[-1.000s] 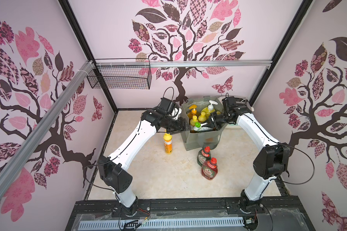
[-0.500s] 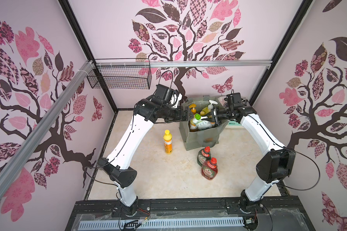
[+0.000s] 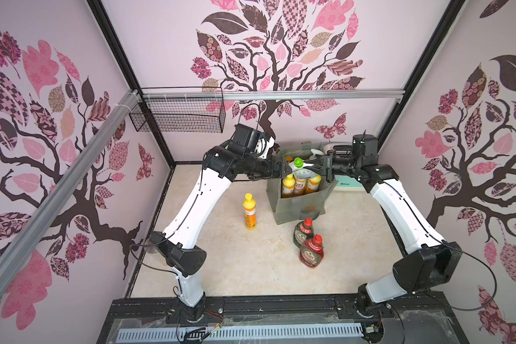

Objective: Pack dish soap into the shopping bag
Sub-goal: Pick up the bottle of dish soap from the shopping bag.

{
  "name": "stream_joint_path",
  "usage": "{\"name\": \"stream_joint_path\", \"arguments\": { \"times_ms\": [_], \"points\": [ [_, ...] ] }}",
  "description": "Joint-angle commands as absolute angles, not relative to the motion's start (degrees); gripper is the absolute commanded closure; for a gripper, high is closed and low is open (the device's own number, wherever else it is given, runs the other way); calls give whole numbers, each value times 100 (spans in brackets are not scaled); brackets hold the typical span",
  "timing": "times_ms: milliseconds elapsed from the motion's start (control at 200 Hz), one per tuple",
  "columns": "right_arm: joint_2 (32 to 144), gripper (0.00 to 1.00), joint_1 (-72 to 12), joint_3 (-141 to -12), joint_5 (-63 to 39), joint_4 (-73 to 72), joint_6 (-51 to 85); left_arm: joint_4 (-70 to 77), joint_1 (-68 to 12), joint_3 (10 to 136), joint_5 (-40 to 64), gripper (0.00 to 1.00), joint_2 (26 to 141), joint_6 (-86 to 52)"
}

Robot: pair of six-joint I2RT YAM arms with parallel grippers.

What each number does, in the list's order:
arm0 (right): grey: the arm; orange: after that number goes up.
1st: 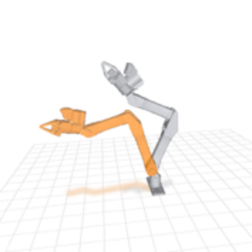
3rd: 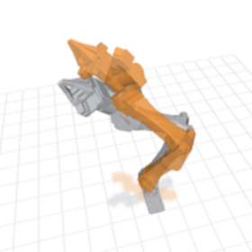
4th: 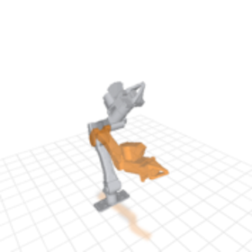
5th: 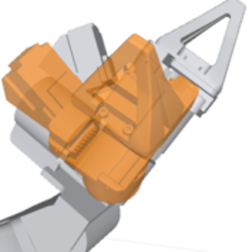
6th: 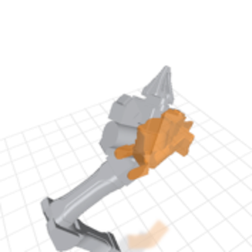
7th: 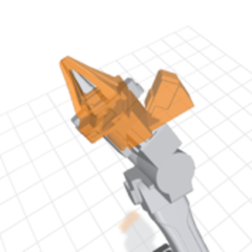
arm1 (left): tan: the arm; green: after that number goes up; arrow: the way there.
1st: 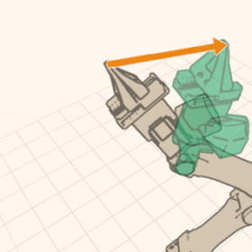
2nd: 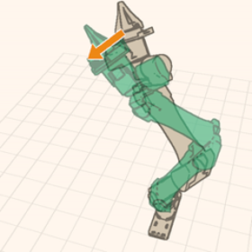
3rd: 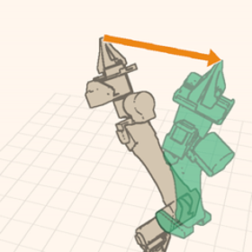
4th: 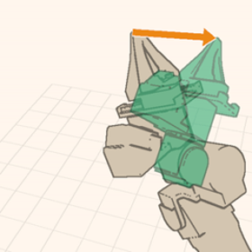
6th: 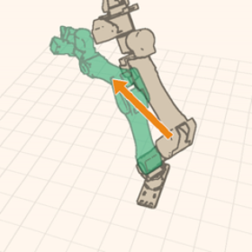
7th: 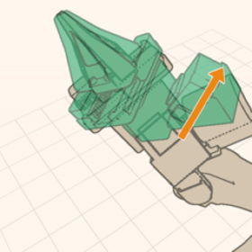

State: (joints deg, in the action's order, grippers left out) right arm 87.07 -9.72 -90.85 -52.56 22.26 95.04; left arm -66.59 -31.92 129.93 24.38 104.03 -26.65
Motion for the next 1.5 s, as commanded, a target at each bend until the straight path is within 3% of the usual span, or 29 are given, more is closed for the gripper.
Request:
{"name": "stream_joint_path", "arguments": {
  "times_ms": [0,250,455,635,820,1175,1496],
  "points": [
    [8459,100,-902,-9425,-5432,1076,9615,-6431,-3208,13122,2621,10,10399,-2732],
    [8514,100,-906,-10056,-5795,1306,9602,-6020,-2888,12555,2687,14,9957,-3107],
    [8407,100,-987,-10106,-5889,1008,10046,-6125,-2871,12832,2622,14,9818,-2630],
    [8586,100,-1465,-10554,-6055,925,10512,-5705,-2935,12634,2380,6,9618,-2400],
    [8602,100,-1989,-10696,-6162,1248,10515,-5598,-2812,12100,1882,8,8807,-2481],
    [7662,100,-2831,-9153,-6140,1239,10632,-5539,-1493,10517,1896,17,7070,-3392],
    [6893,100,-3461,-7541,-6125,678,10765,-5390,-1400,9803,2249,17,6847,-3617]
  ]
}}
